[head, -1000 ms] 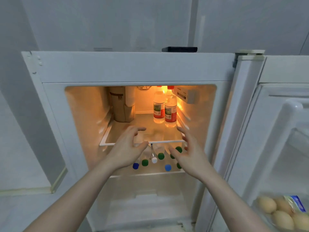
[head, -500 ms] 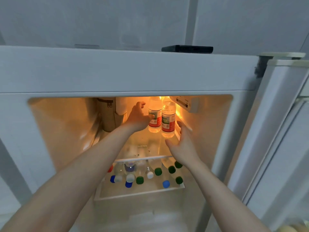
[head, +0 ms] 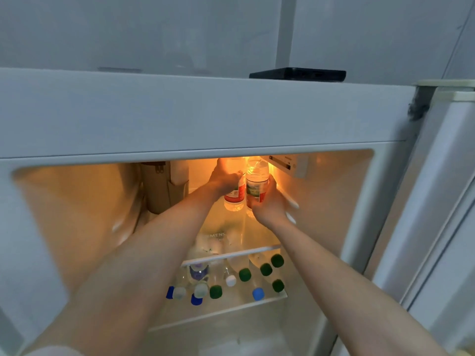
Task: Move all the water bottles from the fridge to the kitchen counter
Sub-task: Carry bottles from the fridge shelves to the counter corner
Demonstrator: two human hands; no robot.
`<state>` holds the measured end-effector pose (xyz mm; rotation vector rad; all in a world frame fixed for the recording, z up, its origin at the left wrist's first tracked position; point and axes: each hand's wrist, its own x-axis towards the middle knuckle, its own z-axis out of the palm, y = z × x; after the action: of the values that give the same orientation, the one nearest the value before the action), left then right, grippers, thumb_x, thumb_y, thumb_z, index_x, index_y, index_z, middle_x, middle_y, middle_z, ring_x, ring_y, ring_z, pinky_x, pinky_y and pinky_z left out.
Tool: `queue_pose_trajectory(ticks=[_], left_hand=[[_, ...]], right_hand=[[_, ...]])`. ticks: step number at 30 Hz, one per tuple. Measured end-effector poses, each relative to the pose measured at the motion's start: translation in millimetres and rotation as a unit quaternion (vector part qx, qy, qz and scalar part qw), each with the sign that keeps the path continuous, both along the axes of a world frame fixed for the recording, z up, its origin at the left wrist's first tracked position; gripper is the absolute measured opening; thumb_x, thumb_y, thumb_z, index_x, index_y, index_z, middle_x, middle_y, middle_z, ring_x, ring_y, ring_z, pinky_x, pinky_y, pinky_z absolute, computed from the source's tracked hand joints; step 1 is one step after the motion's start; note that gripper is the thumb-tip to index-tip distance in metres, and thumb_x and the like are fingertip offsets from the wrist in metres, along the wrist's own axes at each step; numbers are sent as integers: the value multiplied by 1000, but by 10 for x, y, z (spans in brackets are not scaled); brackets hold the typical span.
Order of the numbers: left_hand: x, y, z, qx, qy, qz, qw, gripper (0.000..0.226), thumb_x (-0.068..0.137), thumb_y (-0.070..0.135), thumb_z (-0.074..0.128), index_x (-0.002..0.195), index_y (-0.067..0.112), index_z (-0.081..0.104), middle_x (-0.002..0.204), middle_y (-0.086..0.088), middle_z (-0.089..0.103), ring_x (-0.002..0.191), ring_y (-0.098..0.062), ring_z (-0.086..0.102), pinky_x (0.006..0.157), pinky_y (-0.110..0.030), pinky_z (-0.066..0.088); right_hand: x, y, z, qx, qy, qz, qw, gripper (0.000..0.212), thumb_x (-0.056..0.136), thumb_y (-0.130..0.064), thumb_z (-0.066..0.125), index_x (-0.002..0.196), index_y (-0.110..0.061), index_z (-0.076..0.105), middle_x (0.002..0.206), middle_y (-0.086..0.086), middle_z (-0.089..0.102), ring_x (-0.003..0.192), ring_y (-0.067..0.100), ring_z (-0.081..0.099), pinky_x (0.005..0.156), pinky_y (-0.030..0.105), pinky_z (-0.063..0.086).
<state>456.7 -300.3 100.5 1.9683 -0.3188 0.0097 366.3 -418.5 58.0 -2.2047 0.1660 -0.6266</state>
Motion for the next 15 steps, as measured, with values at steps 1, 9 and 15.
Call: queue_pose_trajectory(ticks=[1,9,15], left_hand=[[25,8,-22,6,-12,4,1000,67,97,25,64,153,20,28,153,-8,43,141,-35,43,113,-54,42],[41,94,-184,43,-45,42,997,82,95,40,68,157,19,19,156,-11,27,147,-35,31,114,-49,38],[-101,122,-245,9,-85,31,996,74,97,27,69,153,13,23,155,-11,36,144,-28,37,112,-36,36]], right_hand=[[32,4,11,3,-4,-5,1000,69,89,-31,80,146,-18,42,138,3,62,122,24,63,89,26,46],[309,-82,-328,-9,-20,-17,1000,63,84,-56,67,139,-32,48,125,-1,61,109,20,64,81,37,62],[50,12,-283,35,-13,13,999,67,96,-28,69,150,-17,31,114,-11,54,81,2,60,62,11,44]])
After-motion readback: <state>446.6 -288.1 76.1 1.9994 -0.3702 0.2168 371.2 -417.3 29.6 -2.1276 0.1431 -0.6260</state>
